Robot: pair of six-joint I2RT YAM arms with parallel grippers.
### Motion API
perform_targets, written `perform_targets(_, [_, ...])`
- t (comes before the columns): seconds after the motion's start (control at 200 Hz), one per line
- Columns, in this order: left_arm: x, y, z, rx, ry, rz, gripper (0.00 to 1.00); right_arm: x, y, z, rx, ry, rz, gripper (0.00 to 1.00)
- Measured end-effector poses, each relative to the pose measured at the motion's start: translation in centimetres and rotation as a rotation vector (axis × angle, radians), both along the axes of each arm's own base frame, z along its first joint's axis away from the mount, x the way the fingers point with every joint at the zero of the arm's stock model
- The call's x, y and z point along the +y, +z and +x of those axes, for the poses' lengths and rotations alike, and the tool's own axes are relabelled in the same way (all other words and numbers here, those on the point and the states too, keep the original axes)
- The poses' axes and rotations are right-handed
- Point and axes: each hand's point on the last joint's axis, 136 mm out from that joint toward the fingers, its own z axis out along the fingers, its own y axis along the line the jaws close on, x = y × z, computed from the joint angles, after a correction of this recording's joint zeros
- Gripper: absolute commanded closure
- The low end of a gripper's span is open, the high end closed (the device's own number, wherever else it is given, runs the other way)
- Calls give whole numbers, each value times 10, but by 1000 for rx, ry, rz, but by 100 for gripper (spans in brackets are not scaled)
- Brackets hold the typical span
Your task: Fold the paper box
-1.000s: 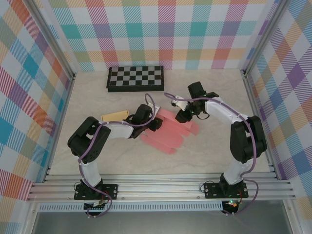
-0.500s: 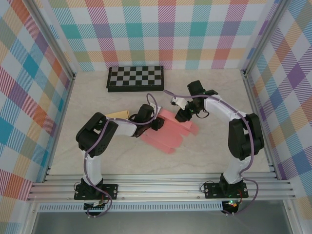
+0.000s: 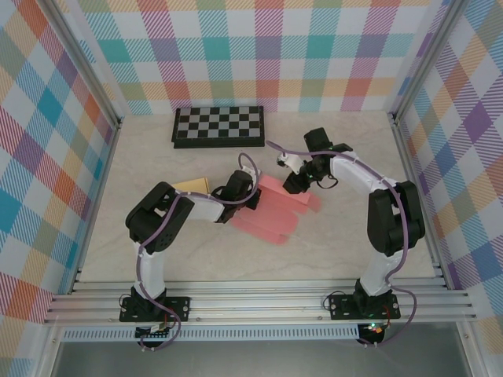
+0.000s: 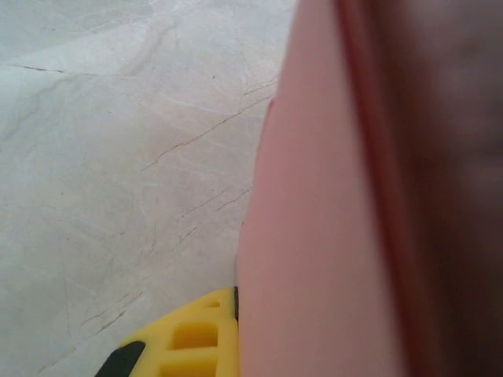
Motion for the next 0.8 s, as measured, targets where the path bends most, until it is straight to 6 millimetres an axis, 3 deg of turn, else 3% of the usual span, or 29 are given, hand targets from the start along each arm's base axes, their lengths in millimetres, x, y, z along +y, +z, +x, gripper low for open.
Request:
perform_targets(0.16, [2,0,1,-2,18,3,94,0,0,1,3,-14,2,71])
perform_targets(0.265, [3,0,1,0,25,3,100,0,1,3,8,-31,8,69])
perform_targets(0.41, [2,0,0,8,13,0,100,0,1,4,15,-46,16,63])
perform_targets(0.53, [1,0,-4,32,-51,-7,100,2,2,1,27,-40,35,59])
perform_targets(0.735, [1,0,-14,83,-189,-21,100,8,4,-10,80,-17,79,61])
perform_targets(0.8, [1,0,-15,90,-218,-20,91,9,3,-13,94,-13,87,62])
